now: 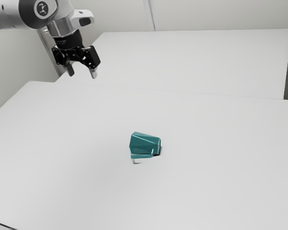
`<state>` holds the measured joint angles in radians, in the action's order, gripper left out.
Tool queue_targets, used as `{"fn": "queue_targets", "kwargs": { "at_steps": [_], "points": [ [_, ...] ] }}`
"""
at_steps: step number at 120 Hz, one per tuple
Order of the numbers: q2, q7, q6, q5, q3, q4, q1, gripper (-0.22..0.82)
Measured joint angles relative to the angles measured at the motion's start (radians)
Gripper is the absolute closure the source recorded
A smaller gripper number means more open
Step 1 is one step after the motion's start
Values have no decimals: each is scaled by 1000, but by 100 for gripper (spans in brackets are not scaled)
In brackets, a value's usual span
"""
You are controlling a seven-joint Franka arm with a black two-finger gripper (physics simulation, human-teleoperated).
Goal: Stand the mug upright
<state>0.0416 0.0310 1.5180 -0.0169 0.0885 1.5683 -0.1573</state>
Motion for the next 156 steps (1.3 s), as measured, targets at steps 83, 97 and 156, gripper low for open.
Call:
{"fn": "queue_targets", "kwargs": {
  "at_steps": [83,97,156],
  "points": [
    [15,-160,365,398,80,321,22,0],
    [18,-245,447,530,95,413,30,0],
    [-2,-557,633,826,96,649,45,0]
  ]
}}
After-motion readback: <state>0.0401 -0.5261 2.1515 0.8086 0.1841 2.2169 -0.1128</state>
